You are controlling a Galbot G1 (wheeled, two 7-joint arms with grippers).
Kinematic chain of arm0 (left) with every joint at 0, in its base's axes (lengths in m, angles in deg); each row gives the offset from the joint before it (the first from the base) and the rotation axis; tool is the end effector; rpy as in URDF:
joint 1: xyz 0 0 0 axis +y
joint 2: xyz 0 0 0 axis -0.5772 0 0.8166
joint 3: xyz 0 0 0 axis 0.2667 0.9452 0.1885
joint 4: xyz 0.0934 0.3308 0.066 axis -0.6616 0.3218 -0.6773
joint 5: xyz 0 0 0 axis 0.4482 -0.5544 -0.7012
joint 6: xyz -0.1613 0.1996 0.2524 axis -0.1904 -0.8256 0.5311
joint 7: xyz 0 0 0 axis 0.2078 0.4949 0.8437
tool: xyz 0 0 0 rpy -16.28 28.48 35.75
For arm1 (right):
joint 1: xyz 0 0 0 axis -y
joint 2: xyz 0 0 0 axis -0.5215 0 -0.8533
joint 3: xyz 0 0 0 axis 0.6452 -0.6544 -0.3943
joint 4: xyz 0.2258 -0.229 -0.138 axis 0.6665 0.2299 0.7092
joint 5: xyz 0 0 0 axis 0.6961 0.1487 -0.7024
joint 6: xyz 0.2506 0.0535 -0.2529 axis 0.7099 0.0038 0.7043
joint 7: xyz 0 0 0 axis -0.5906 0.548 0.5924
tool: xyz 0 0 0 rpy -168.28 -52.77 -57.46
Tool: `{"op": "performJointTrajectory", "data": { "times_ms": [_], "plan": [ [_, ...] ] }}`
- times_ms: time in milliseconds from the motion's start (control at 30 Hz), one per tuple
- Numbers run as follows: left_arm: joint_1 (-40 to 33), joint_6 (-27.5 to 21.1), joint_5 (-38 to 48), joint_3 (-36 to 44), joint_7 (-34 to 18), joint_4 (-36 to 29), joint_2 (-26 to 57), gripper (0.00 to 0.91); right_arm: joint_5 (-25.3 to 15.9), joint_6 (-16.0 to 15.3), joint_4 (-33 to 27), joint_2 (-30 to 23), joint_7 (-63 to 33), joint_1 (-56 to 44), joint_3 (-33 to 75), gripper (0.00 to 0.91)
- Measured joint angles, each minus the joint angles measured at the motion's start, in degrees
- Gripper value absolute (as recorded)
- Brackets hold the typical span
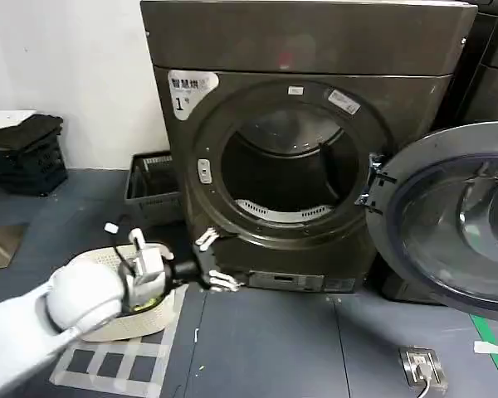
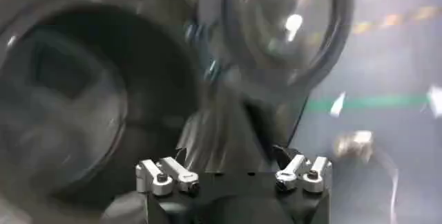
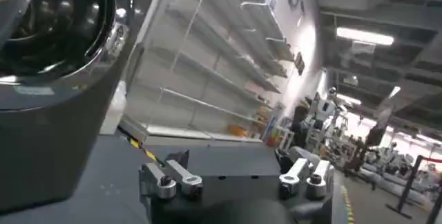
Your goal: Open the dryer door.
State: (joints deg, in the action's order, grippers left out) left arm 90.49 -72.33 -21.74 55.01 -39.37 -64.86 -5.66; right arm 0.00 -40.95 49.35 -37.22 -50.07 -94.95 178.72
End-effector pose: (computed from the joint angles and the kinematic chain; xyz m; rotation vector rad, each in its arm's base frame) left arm 0.3251 0.0526 -0.0926 -1.3416 -2.5484 -0.8679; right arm -0.0633 -0.3524 -0.2802 -1.5532 -2.5363 0.5879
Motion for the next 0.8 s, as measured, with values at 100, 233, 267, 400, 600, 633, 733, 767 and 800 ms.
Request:
{"op": "performJointTrajectory", "data": {
  "times_ms": [100,233,267,400,600,633,733,767,800],
  "plan": [
    [0.0,0.8,-2.2,0.0,0.5,1.3,2.7,0.907,0.0,0.5,-0.9,0.5,0.0,0.4,-0.5,0.907],
    [-0.8,5.4,-9.8,0.8,3.0,4.9,6.0,0.907,-0.1,0.6,-0.9,0.3,0.1,1.1,-1.5,0.907],
    [-1.0,6.3,-11.9,1.0,3.4,6.0,6.6,0.907,-0.1,0.6,-0.8,0.2,0.1,1.3,-1.8,0.907],
    [-1.2,10.0,-21.8,1.3,4.4,10.8,7.7,0.907,-0.2,0.6,-0.4,0.2,0.2,1.8,-3.2,0.907],
    [-1.4,16.8,-38.2,1.9,7.1,17.5,7.8,0.907,-0.2,0.8,-0.2,0.3,0.4,1.7,-4.3,0.907],
    [-1.6,18.4,-40.5,2.1,7.2,18.5,7.6,0.907,-0.2,0.8,0.0,0.3,0.4,1.6,-4.4,0.907],
    [-2.5,23.5,-47.5,2.6,7.8,21.9,6.9,0.907,-0.2,0.9,0.3,0.3,0.5,1.4,-4.6,0.907],
    [-2.9,25.4,-49.7,2.8,8.2,23.1,6.7,0.907,-0.2,0.9,0.5,0.3,0.5,1.4,-4.6,0.907],
    [-3.2,26.8,-51.6,2.9,8.4,24.1,6.5,0.907,-0.2,0.9,0.6,0.3,0.5,1.4,-4.6,0.907]
  ]
}}
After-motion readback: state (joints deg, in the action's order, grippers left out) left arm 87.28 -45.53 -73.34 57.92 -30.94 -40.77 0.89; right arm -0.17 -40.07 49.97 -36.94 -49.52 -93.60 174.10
